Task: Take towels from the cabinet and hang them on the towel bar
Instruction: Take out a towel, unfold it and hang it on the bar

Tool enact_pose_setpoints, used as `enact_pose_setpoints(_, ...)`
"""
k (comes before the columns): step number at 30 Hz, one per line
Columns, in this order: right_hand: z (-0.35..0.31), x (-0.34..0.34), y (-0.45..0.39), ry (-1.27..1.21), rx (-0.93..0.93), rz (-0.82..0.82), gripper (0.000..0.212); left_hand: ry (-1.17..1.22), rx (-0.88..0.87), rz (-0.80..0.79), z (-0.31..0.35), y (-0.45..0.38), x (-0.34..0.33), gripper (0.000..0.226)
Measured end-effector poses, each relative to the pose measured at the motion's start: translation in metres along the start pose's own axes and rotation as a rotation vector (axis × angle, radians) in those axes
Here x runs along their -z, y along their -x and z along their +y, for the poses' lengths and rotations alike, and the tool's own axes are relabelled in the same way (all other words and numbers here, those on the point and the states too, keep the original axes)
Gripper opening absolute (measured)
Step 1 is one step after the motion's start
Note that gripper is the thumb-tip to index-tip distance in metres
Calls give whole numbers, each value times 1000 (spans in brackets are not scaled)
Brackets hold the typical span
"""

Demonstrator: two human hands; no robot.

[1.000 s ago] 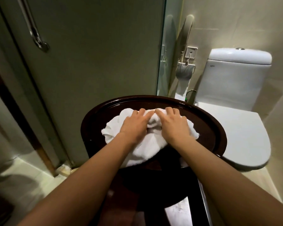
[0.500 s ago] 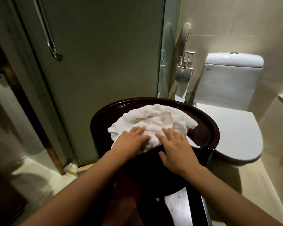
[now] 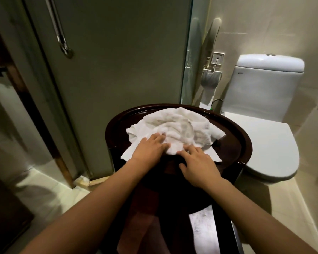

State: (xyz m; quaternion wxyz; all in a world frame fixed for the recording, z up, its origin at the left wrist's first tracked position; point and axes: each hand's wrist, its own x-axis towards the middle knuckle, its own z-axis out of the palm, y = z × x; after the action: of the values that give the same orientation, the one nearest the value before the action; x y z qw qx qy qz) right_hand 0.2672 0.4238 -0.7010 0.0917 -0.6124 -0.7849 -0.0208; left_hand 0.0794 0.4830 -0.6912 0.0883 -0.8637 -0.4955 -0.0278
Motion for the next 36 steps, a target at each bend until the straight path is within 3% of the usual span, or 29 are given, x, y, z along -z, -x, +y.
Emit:
enact_pose_setpoints(5,4,13,-1,-87,21,-70,61,-7,31,-118,9,17,3,63)
enact_pose_setpoints(9,5,33,33,-265,70,-9,77,155,-13,-32,20,56,8,57)
enact_pose_setpoints(12,-10,36,83,-308,161,-68,91,270,-118,8,31,101,9,67)
enact_pose_setpoints(17,-35,33,159,-299,271,-378,110,361,-326,-227,60,177,7,103)
enact_pose_setpoints(22,-47,14,177,-157,330,-394,129,308,-432,-326,76,197,1,125)
enact_pose_setpoints(27,-46,12,170,-108,290,-311,128,233,-406,-244,76,185,0,124)
enact_pose_setpoints(36,-28,4,117,-27,151,-188,111,111,-209,-151,59,129,-9,115)
